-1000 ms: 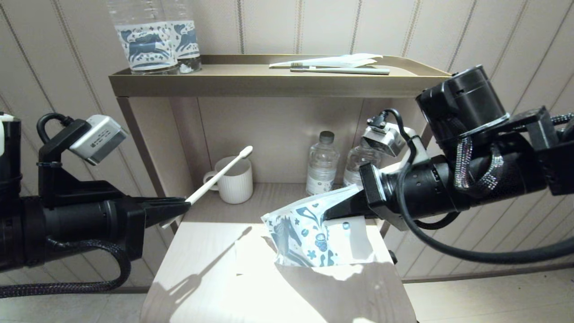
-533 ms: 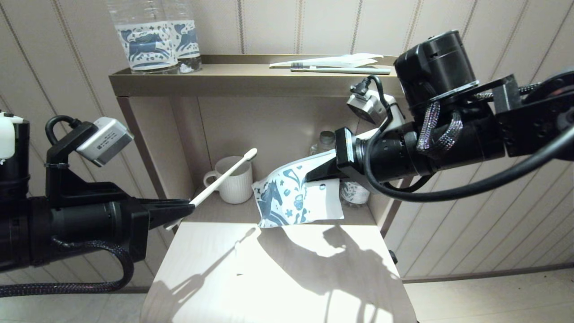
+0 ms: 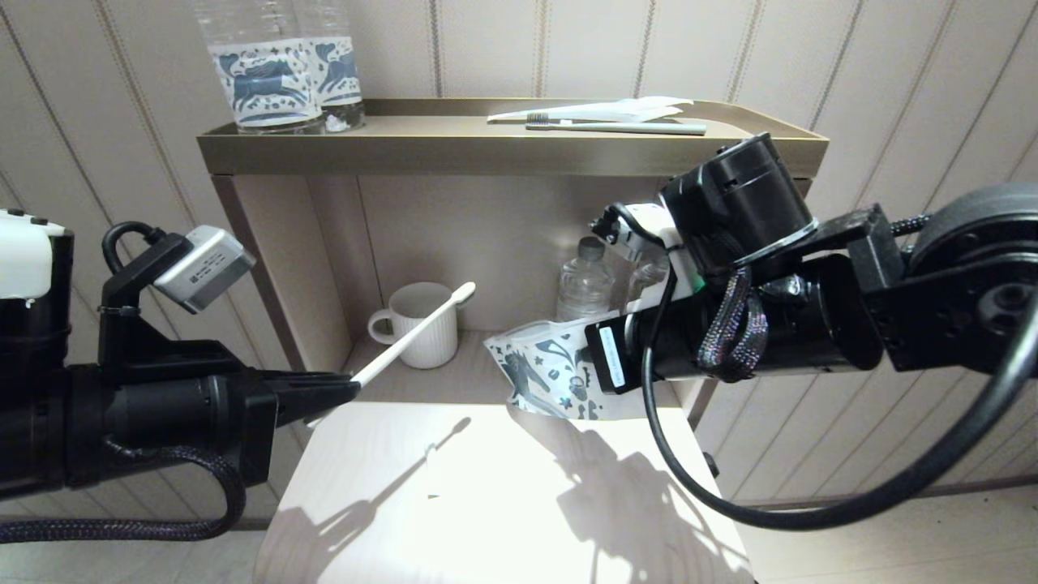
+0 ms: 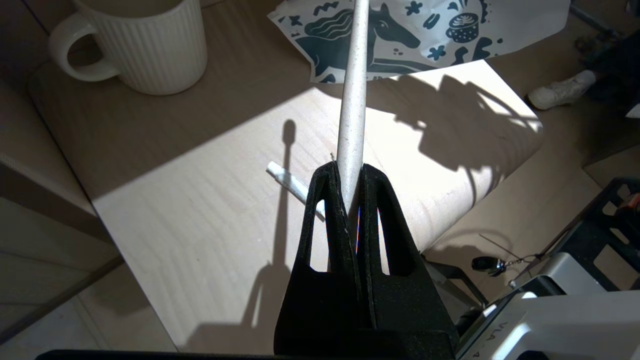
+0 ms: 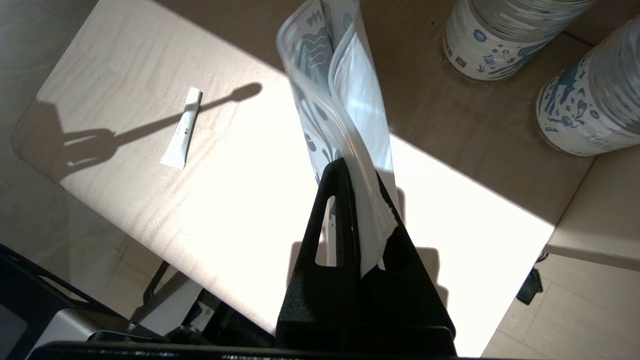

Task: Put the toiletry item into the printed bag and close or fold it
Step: Place the toothbrush in the storage bag

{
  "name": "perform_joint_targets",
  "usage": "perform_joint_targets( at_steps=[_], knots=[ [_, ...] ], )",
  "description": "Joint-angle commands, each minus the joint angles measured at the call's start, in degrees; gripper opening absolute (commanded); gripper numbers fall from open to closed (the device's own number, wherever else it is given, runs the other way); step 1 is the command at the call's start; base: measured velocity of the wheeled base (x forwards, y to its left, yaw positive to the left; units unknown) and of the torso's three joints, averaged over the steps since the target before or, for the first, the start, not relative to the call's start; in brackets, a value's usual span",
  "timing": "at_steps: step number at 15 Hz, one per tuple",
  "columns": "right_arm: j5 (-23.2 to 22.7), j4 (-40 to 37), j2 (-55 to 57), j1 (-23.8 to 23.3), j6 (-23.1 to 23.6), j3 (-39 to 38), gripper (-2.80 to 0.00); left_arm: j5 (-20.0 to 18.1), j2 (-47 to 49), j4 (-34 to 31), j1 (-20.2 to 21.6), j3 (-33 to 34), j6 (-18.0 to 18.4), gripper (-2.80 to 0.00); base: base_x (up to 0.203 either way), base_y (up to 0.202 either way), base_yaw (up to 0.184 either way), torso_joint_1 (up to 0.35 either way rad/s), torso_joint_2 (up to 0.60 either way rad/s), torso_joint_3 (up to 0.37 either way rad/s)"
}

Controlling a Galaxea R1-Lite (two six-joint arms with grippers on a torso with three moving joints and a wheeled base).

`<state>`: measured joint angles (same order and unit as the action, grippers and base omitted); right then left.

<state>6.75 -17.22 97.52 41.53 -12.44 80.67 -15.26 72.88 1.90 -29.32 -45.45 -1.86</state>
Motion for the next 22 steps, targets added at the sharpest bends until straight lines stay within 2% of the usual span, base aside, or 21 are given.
perform_joint_targets(
  at_steps=[1, 4, 5, 6, 8, 9, 10, 13, 14, 16, 18, 19, 20, 22],
  knots=[
    [0.91, 2.68, -2.66, 0.72, 0.36, -2.85, -2.80, -0.12, 1.13, 0.16, 0.01, -0.43, 0.01, -2.80, 0.000, 0.000, 0.000, 0.000, 0.00, 0.000],
    [-1.79, 5.32, -4.70, 0.73, -0.18, -3.26, -2.80, -0.21, 2.26, 1.35, -0.04, -0.52, 0.02, -2.80, 0.000, 0.000, 0.000, 0.000, 0.00, 0.000],
    [-6.15, 5.29, -6.01, 0.34, -1.34, -3.68, -2.80, -0.23, 2.55, 1.70, -0.04, -0.61, 0.02, -2.80, 0.000, 0.000, 0.000, 0.000, 0.00, 0.000],
    [-12.16, 5.32, -7.31, -0.22, -3.04, -4.22, -2.80, -0.31, 2.72, 2.14, -0.04, -0.70, 0.02, -2.80, 0.000, 0.000, 0.000, 0.000, 0.00, 0.000],
    [-28.15, 5.48, -10.00, -3.16, -4.94, -6.94, -2.80, -0.38, 3.09, 2.15, -0.21, -1.00, 0.56, -2.80, 0.000, 0.000, 0.000, 0.000, 0.00, 0.000],
    [-35.07, 5.68, -10.73, -5.13, -4.23, -9.21, -2.80, -0.38, 3.18, 2.14, -0.21, -1.56, 0.84, -2.80, 0.000, 0.000, 0.000, 0.000, 0.00, 0.000],
    [-39.10, 5.83, -11.01, -7.36, -0.58, -12.23, -2.80, -0.37, 3.45, 2.14, -0.21, -2.21, 0.89, -2.80, 0.000, 0.000, 0.000, 0.000, 0.00, 0.000],
    [-42.94, 6.97, -9.61, -12.71, 18.74, -20.33, -2.80, -0.34, 4.88, 2.21, -0.41, -2.48, 1.85, -2.80, 0.000, 0.000, 0.000, 0.000, 0.00, 0.000],
    [-43.38, 11.11, -8.39, -14.51, 23.78, -24.09, -2.80, -0.38, 5.65, 2.23, -0.47, -2.46, 2.34, -2.80, 0.000, 0.000, 0.000, 0.000, 0.00, 0.000],
    [-45.45, 28.95, -5.70, -16.33, 26.97, -31.11, -2.80, -0.83, 6.37, 3.13, -0.79, -2.40, 3.37, -2.80, 0.000, 0.000, 0.000, 0.000, 0.00, 0.000],
    [-49.33, 44.96, -3.27, -16.79, 27.67, -38.91, -2.80, -1.26, 6.60, 4.14, -1.10, -1.93, 4.49, -2.80, 0.000, 0.000, 0.000, 0.000, 0.00, 0.000],
    [-51.23, 48.70, -2.19, -16.83, 26.75, -40.68, -2.80, -1.26, 6.75, 4.22, -1.27, -1.89, 4.94, -2.80, 0.000, 0.000, 0.000, 0.000, 0.00, 0.000],
    [-52.57, 49.04, -2.13, -16.78, 26.16, -40.31, -2.80, -1.53, 6.75, 4.25, -1.27, -1.72, 6.17, -2.80, 0.000, 0.000, 0.000, 0.000, 0.00, 0.000],
    [-55.09, 48.69, -2.42, -17.45, 25.80, -39.45, -2.80, -3.62, 6.83, 4.15, -1.25, -1.26, 11.67, -2.80, 0.000, 0.000, 0.000, 0.000, 0.00, 0.000]
  ],
)
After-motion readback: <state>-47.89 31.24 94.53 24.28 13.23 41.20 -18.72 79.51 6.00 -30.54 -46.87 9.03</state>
